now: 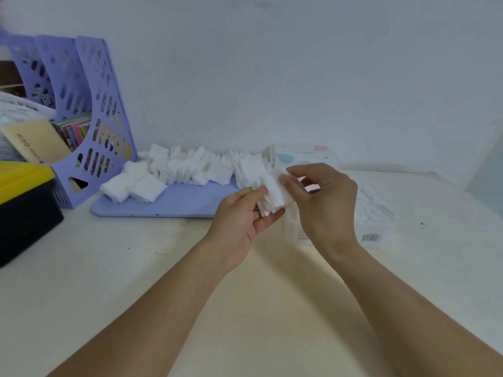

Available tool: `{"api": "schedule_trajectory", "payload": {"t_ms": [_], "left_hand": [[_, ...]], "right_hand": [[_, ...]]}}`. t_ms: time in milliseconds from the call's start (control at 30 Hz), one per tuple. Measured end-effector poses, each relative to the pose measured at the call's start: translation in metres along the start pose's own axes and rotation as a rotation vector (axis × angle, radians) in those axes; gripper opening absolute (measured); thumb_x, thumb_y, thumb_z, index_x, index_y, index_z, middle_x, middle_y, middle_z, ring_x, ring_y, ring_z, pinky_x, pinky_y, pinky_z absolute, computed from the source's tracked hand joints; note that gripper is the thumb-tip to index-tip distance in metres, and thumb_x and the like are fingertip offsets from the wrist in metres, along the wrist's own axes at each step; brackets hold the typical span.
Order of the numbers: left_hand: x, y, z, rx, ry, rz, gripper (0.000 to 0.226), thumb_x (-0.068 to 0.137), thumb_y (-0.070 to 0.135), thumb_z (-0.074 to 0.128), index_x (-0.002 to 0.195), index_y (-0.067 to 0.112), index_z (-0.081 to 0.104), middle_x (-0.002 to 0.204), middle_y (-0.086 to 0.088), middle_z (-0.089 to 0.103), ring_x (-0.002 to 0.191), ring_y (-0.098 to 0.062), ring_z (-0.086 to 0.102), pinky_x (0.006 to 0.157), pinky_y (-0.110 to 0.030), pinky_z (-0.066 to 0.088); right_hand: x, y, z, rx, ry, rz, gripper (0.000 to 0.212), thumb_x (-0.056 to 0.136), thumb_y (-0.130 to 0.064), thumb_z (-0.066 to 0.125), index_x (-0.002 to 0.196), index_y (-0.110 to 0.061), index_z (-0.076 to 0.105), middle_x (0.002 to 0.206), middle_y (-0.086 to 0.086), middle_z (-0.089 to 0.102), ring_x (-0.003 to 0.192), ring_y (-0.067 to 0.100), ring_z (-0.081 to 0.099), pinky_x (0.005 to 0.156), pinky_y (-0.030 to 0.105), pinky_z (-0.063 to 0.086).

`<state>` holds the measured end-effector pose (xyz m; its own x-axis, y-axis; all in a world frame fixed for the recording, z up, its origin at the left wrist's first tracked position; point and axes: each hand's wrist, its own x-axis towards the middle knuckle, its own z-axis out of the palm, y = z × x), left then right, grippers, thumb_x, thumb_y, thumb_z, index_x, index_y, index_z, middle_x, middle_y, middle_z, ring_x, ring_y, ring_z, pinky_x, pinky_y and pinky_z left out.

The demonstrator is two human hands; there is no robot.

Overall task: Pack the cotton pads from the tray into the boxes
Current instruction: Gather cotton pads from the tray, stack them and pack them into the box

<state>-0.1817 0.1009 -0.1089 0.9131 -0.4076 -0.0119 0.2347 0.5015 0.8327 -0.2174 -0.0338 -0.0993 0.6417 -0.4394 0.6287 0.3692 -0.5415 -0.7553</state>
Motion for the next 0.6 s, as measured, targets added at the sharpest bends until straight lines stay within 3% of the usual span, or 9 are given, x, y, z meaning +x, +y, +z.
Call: {"api": "schedule_trajectory", "payload": {"t_ms": [100,167,233,367,500,600], "left_hand": [[0.002,0.001,-0.002,0.002,0.043,0.005,0.02,0.101,0.01,0.057,0.106,-0.007,0.066,0.112,-0.022,0.073,0.106,-0.028,0.072,0.087,-0.036,0.061],[0.003,0.001,-0.002,0.012,0.057,0.009,0.018,0.101,0.01,0.057,0.1,-0.006,0.066,0.116,-0.023,0.072,0.109,-0.03,0.071,0.087,-0.037,0.061],[0.002,0.001,-0.002,0.032,0.04,0.016,0.023,0.101,0.011,0.056,0.115,-0.004,0.066,0.118,-0.019,0.072,0.107,-0.026,0.072,0.084,-0.035,0.061],[-0.001,0.0,-0.001,0.084,-0.046,0.039,0.028,0.103,0.012,0.053,0.126,0.004,0.065,0.12,-0.013,0.073,0.112,-0.024,0.07,0.084,-0.031,0.06],[-0.001,0.0,-0.001,0.106,-0.046,0.037,0.028,0.103,0.009,0.051,0.126,0.004,0.066,0.119,-0.013,0.073,0.111,-0.024,0.07,0.085,-0.031,0.06],[-0.001,0.003,-0.001,0.102,-0.058,0.031,0.027,0.104,0.013,0.049,0.124,0.005,0.066,0.117,-0.014,0.073,0.11,-0.025,0.071,0.087,-0.034,0.06]], "right_hand": [[0.006,-0.007,-0.004,0.111,0.042,0.0,0.003,0.09,-0.016,0.074,0.091,-0.016,0.077,0.084,-0.008,0.074,0.077,0.007,0.068,0.068,0.021,0.052],[0.012,-0.013,-0.012,0.326,0.027,0.144,0.002,0.091,-0.015,0.074,0.09,-0.015,0.075,0.079,-0.003,0.073,0.07,0.01,0.066,0.062,0.023,0.052],[0.015,-0.014,-0.017,0.448,-0.086,0.275,0.004,0.091,-0.016,0.074,0.092,-0.012,0.075,0.076,0.003,0.072,0.069,0.013,0.065,0.06,0.024,0.052],[0.011,-0.007,-0.01,0.323,-0.196,0.273,0.008,0.087,-0.015,0.079,0.09,-0.008,0.075,0.082,0.019,0.073,0.067,0.018,0.065,0.056,0.025,0.05],[0.011,0.001,-0.008,0.165,-0.205,0.226,0.012,0.084,-0.017,0.081,0.086,-0.009,0.072,0.083,0.011,0.073,0.07,0.02,0.067,0.058,0.026,0.053],[0.013,0.002,-0.008,0.056,-0.292,0.233,0.02,0.089,-0.026,0.076,0.107,-0.018,0.07,0.099,-0.002,0.071,0.081,0.015,0.069,0.066,0.026,0.055]]}}
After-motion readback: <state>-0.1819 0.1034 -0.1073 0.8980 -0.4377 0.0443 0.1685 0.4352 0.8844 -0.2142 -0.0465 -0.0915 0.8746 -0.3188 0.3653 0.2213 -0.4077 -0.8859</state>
